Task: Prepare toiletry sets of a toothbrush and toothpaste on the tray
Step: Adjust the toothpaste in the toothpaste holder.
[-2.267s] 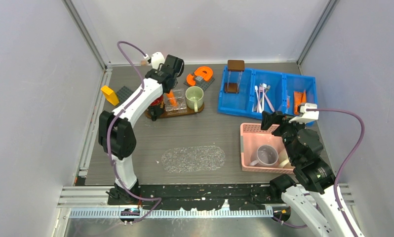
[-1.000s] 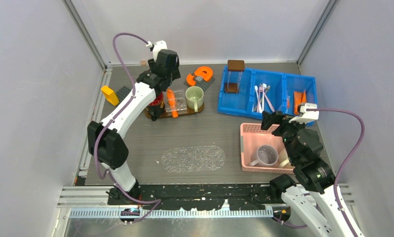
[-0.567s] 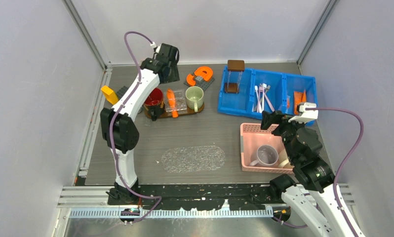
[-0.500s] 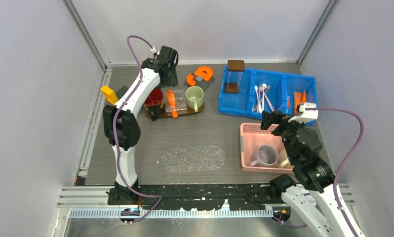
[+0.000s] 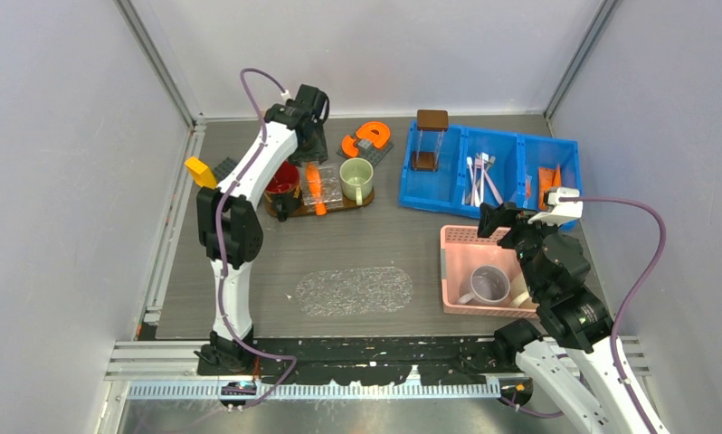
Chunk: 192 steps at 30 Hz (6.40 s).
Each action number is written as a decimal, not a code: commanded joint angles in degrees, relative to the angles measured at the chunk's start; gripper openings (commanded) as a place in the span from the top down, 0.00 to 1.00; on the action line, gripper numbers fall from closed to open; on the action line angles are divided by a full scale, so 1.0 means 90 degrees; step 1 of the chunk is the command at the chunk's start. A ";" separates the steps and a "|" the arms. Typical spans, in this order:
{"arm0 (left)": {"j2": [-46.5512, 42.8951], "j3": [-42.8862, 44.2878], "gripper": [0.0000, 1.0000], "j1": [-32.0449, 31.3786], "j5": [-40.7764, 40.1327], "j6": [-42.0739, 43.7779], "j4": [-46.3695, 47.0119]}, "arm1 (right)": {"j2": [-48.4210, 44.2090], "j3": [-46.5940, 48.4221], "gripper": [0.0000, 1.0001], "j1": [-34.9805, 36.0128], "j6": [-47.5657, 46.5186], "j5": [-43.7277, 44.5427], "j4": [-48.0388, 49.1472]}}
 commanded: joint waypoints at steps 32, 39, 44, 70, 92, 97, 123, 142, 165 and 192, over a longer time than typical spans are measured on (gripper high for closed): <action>0.0404 0.0552 0.76 0.0030 0.0187 0.0091 -0.0464 | 0.0004 0.0082 0.07 0.0026 -0.0078 0.0119 0.0177; 0.0181 0.0542 0.93 0.0030 0.0104 0.0091 -0.0376 | -0.0004 0.0087 0.07 0.0028 -0.0080 0.0121 0.0171; -0.0017 0.0513 1.00 0.0030 -0.0010 0.0101 -0.0269 | -0.0001 0.0094 0.07 0.0023 -0.0079 0.0117 0.0173; 0.0041 0.0136 1.00 0.0023 0.0074 0.0091 -0.0298 | -0.0098 0.0091 0.07 0.0024 -0.0080 0.0131 0.0162; 0.0304 0.0449 0.67 0.0021 0.0002 -0.0028 -0.0529 | -0.0121 0.0098 0.07 0.0024 -0.0070 0.0103 0.0156; 0.0278 0.0447 0.62 0.0021 -0.0029 -0.0002 -0.0533 | -0.0114 0.0095 0.07 0.0027 -0.0066 0.0093 0.0145; 0.0161 0.0516 0.93 0.0021 -0.0052 -0.0011 -0.0627 | -0.0104 0.0093 0.07 0.0025 -0.0063 0.0068 0.0157; -0.0213 0.0310 1.00 0.0008 -0.0076 -0.0022 -0.0409 | -0.0118 0.0102 0.07 0.0027 -0.0056 0.0065 0.0151; -0.0241 0.0229 0.99 0.0011 -0.0097 0.0072 -0.0152 | -0.0150 0.0093 0.07 0.0023 -0.0044 0.0068 0.0139; -0.0357 -0.0183 0.99 0.0011 0.0145 -0.0063 -0.0215 | -0.0108 0.0095 0.07 0.0030 -0.0040 0.0064 0.0133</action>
